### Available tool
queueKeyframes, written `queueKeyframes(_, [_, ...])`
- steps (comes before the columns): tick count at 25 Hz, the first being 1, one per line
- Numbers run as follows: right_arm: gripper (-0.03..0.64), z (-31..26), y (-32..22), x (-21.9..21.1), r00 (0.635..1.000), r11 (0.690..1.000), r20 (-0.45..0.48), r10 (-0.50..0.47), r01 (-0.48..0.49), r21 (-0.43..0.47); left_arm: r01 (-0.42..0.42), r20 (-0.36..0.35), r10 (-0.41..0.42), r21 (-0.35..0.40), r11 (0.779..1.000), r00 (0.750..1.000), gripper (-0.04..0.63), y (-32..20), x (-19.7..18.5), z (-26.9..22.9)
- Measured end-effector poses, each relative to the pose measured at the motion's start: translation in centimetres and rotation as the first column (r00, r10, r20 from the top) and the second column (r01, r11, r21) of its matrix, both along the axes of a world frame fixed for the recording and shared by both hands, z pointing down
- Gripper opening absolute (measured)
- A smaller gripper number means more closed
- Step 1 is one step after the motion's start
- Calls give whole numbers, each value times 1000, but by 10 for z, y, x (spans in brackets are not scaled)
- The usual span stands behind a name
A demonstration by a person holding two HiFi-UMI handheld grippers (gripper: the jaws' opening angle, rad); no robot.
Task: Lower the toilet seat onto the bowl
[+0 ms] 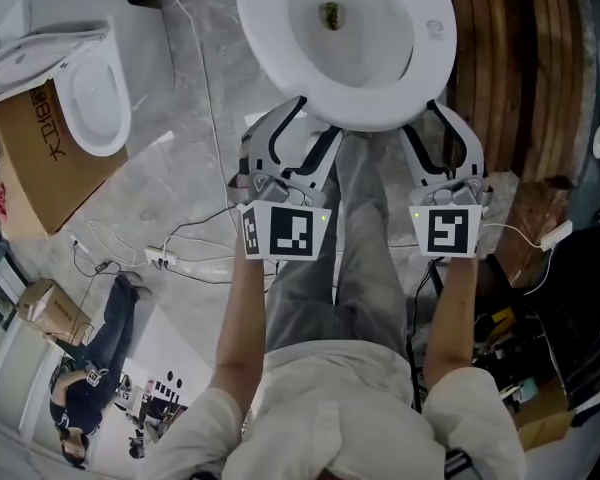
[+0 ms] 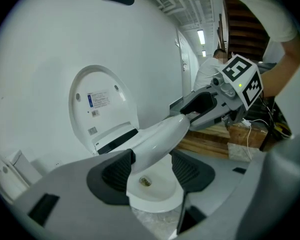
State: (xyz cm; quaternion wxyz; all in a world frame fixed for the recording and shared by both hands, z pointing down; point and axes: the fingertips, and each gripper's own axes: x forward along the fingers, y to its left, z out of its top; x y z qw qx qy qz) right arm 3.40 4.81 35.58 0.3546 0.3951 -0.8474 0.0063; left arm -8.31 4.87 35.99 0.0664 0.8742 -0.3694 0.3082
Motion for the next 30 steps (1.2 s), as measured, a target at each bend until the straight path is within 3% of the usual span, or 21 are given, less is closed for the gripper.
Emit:
queueKeyframes(10, [230, 46, 23, 3, 999, 996, -28, 15, -17, -87, -37, 66, 41, -61, 997, 997, 281, 24, -2, 44])
queueKeyframes(17, [238, 85, 44, 12, 997, 984, 0, 75, -74, -161, -53, 59, 60, -119, 991, 996, 287, 37, -5, 72])
queueKeyframes(30, [238, 142, 64, 12, 999, 965, -34, 41, -49, -259, -43, 53, 57, -250, 967, 997, 287, 52, -7, 127])
